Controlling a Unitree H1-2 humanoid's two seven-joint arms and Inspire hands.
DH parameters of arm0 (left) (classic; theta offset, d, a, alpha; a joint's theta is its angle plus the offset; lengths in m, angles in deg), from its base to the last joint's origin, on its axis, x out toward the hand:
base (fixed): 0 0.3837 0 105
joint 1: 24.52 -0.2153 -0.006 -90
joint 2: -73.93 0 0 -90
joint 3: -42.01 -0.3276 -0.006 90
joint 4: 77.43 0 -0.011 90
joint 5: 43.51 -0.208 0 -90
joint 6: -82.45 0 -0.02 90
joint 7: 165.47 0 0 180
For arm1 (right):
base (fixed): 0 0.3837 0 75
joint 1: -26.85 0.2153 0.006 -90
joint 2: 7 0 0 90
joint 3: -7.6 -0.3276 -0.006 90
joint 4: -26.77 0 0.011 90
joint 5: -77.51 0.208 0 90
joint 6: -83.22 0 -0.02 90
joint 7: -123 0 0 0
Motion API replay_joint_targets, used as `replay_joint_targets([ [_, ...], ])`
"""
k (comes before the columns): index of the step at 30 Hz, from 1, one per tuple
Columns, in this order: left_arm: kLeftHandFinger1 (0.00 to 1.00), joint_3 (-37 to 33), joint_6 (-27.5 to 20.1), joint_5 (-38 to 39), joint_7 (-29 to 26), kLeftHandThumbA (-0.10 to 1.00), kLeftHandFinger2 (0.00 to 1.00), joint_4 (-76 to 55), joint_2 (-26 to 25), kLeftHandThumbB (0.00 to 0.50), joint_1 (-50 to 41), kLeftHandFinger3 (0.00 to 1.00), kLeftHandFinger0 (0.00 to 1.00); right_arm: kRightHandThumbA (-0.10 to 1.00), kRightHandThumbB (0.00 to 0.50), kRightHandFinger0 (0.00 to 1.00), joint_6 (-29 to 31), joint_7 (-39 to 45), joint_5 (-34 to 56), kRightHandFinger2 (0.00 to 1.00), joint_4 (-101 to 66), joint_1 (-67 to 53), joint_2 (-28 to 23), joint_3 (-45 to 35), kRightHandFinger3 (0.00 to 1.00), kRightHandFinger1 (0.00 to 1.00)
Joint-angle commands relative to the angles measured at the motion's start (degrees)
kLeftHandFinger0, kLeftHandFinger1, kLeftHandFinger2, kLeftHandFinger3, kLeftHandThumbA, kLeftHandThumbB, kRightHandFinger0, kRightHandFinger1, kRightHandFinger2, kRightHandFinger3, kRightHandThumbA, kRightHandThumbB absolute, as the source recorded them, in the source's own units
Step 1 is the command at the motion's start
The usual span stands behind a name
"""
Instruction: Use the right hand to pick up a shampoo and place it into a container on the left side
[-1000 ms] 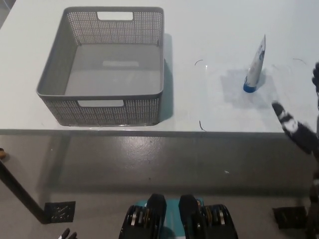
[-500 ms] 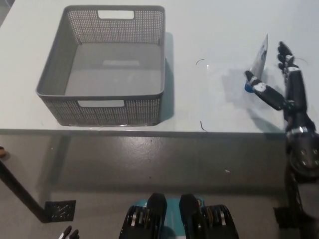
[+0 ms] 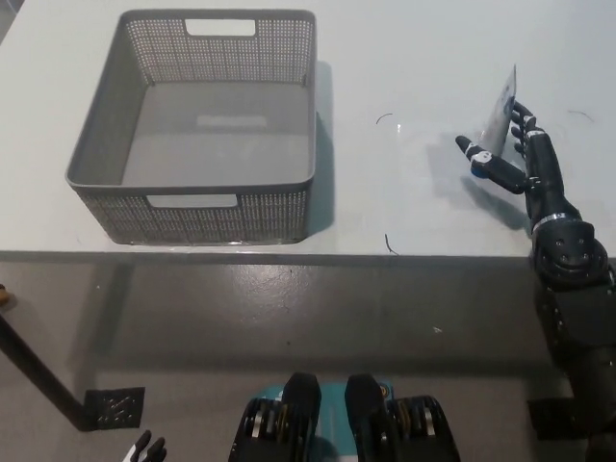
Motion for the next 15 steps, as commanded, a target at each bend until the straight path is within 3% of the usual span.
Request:
replay_joint_targets([
  [1, 1.0, 0.2, -3.8, 1.7, -0.2, 0.89, 1.0, -0.7, -0.2, 0.049, -1.5, 1.0, 1.0, 0.82, 0.331, 1.0, 5.0, -2.2, 1.6, 1.0, 2.9, 5.2, -1.3, -0.7, 1.0, 1.0],
  [9, 1.0, 0.0, -4.3, 3.4, 0.6, 0.88, 1.0, -0.2, -0.4, 0.085, -2.4, 1.0, 1.0, 0.83, 0.333, 1.0, 6.2, -2.5, 2.1, 1.0, 8.2, 7.5, -2.3, -0.6, 1.0, 1.0],
  [15, 1.0, 0.0, -4.3, 3.7, 0.9, 0.87, 1.0, 0.1, -0.3, 0.067, -2.5, 1.0, 1.0, 0.79, 0.341, 1.0, 7.2, -2.4, 4.0, 1.0, 12.0, 10.1, -2.5, -1.6, 1.0, 1.0],
])
